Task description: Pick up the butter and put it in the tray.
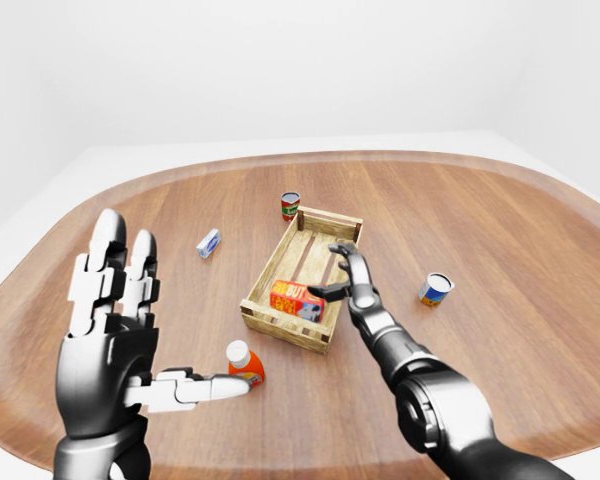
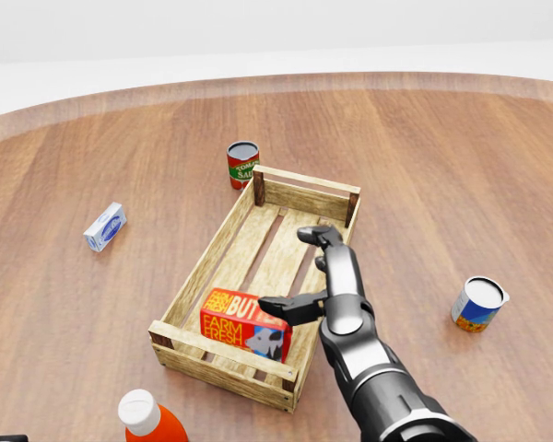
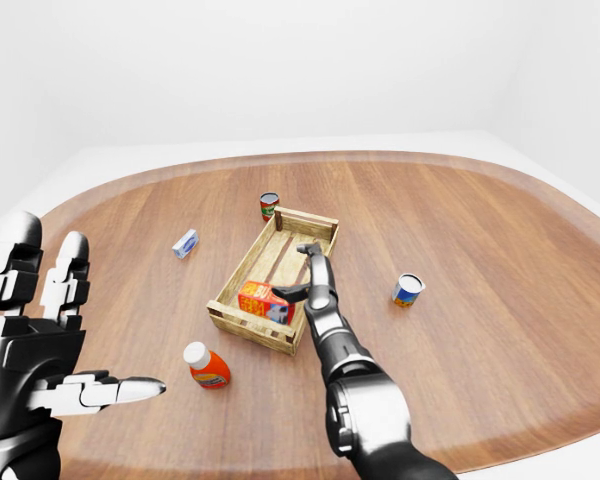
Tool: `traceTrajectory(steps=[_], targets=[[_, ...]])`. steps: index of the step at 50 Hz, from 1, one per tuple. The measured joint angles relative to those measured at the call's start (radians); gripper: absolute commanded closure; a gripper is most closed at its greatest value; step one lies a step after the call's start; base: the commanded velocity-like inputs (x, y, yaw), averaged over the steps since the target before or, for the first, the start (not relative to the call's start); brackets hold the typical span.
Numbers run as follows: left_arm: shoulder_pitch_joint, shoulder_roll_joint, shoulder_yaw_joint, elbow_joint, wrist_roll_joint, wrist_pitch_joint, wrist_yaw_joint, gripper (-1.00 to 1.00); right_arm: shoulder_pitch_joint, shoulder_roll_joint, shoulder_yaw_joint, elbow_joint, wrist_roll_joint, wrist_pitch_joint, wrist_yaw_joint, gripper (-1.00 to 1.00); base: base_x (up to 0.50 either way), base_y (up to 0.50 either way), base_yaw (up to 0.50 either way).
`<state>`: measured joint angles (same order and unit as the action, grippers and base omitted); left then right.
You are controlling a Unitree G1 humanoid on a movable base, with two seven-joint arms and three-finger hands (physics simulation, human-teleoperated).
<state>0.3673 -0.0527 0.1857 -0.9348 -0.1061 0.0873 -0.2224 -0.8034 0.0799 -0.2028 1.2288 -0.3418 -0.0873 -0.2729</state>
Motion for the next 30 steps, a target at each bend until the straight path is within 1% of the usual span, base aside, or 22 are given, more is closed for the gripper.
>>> traceTrajectory(steps=[15, 30], targets=[[0.003, -0.001, -0.001, 0.0, 0.001, 0.0, -0.002, -1.0, -0.009, 0.003, -0.014, -0.013, 0.009, 0.0, -0.002, -1.0, 0.0, 0.0, 0.0], [0.002, -0.002, 0.0, -0.003, 0.0, 0.0, -0.002, -1.0, -0.024, 0.004, -0.002, -0.018, 0.016, 0.0, 0.001, -1.0, 0.0, 0.0, 0.0]])
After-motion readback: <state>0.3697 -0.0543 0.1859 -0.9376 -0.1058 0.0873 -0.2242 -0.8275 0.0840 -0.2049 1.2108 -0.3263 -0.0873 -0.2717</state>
